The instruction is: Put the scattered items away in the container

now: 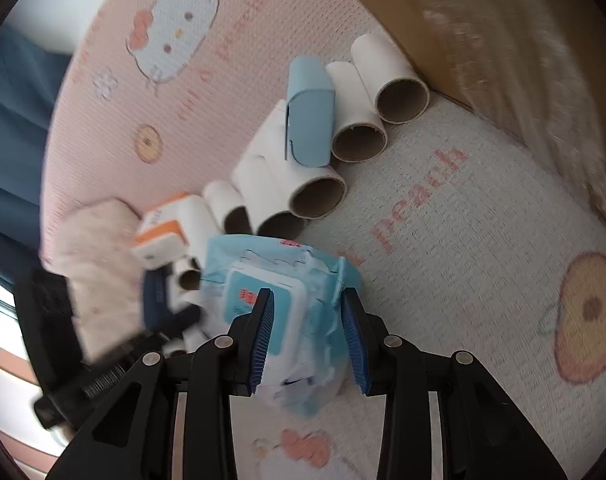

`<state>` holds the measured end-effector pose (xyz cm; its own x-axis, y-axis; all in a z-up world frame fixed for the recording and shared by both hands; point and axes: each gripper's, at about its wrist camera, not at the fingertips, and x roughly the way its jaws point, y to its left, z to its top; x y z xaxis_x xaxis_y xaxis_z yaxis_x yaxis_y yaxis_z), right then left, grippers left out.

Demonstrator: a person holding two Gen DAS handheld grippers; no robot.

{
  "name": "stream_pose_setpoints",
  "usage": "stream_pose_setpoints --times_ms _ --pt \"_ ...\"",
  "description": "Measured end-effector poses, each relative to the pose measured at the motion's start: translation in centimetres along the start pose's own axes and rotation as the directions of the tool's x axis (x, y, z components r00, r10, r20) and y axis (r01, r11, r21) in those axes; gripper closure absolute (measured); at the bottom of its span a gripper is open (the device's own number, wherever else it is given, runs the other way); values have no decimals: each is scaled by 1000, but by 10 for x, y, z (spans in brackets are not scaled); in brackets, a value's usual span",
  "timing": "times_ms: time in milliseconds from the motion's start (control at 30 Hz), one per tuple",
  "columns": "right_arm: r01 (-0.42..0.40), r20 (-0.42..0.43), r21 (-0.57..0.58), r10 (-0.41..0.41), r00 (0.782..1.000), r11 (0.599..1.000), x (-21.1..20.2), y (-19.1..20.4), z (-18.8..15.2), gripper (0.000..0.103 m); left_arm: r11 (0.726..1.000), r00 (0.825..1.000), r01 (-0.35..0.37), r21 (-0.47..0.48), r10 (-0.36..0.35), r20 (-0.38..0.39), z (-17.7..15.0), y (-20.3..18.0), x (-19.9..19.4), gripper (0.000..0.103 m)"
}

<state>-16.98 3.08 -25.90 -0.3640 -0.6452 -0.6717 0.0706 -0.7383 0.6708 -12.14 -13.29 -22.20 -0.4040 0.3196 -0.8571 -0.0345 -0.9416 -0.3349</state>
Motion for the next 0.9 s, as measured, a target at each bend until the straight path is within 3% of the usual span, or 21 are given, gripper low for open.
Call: stream_pose_setpoints --times_ms 67,133,233,400,433,467,533,700,900 --pt "39 -11 -37 -40 999 999 -4 6 -2 70 995 997 -80 66 81 -6 -7 -20 7 82" --pt "126 5 -106 -126 992 986 -8 14 -5 70 970 980 -198 143 195 31 -14 -37 7 82" --pt "177 20 -156 -176 984 972 -14 19 -8 70 970 980 -199 138 194 51 -18 -41 0 82" --pt "177 -1 -156 -179 984 972 -13 21 -13 70 970 968 -238 49 233 89 -13 -23 -15 79" --pt "186 -7 -159 -189 982 970 -12 21 -14 70 968 964 -250 28 247 99 -10 -18 -18 70" --pt "194 -13 -161 -198 980 968 -11 21 -16 70 966 961 -259 15 256 101 -7 -14 -19 52" --pt "197 -30 -154 -203 979 968 -8 19 -18 70 959 954 -282 -15 282 97 2 -1 -18 37" --pt "196 -48 -121 -202 978 973 -1 13 -19 35 964 963 -261 -59 264 55 17 28 -6 36" --pt "193 -31 -93 -196 980 977 4 8 -15 27 976 986 -163 -145 167 13 23 48 8 36"
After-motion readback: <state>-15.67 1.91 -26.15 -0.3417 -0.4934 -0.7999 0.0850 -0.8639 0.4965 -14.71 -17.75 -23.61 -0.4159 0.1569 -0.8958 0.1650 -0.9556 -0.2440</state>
